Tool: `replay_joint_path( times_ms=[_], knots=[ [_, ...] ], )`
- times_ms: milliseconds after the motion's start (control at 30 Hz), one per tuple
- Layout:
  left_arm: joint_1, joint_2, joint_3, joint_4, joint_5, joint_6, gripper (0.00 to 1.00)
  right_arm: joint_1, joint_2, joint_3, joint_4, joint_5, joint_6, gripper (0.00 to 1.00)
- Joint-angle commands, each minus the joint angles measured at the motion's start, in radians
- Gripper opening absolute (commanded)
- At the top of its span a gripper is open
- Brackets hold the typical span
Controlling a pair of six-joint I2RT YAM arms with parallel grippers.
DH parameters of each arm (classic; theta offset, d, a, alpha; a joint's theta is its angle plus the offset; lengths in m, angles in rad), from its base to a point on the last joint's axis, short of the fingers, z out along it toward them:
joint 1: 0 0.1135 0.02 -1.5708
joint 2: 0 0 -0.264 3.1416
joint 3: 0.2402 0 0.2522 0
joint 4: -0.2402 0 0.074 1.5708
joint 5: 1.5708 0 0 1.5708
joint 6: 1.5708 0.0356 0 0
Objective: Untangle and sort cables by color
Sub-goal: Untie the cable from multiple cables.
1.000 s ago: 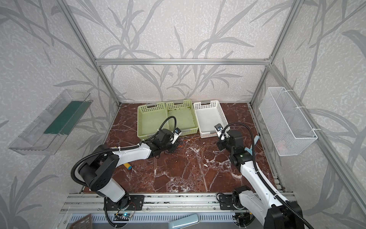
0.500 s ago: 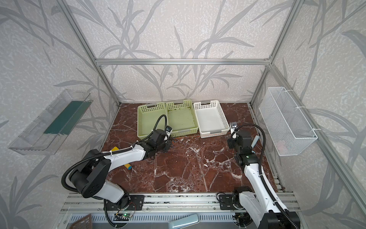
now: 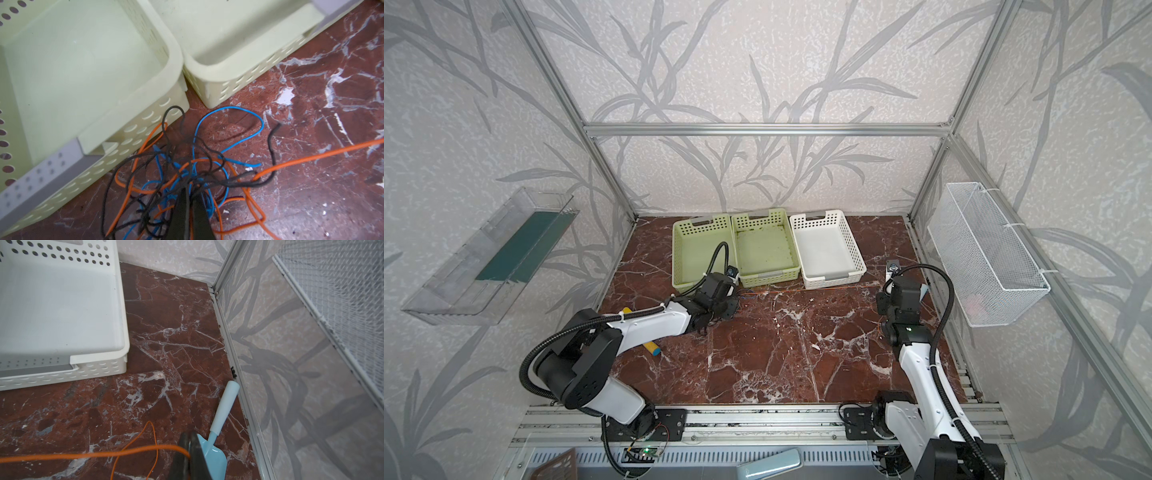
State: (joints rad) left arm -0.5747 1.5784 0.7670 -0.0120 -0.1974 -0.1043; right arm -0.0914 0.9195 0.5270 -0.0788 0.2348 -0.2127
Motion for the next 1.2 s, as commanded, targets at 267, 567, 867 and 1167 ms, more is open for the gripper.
replay_joint_path(
  times_ms=[267,567,867,1167],
  knots=[
    [0.024,0.067,0.037,-0.117,-0.074,-0.088,0.0,-0.071,0.011,-0.024,0.061,0.125,-0.001,0.0],
    [0.024,0.067,0.035,-0.113,-0.064,-0.081,0.0,-0.082,-0.019,-0.045,0.09,0.03,0.01,0.0],
    [0.001,-0.039,-0.012,0.002,0.092,0.016,0.02,-0.024,-0.039,-0.051,0.109,-0.35,0.005,0.0],
    [-0.027,-0.135,-0.078,0.162,0.203,0.083,0.44,0.14,-0.074,0.059,0.011,-0.552,-0.044,0.0]
  ],
)
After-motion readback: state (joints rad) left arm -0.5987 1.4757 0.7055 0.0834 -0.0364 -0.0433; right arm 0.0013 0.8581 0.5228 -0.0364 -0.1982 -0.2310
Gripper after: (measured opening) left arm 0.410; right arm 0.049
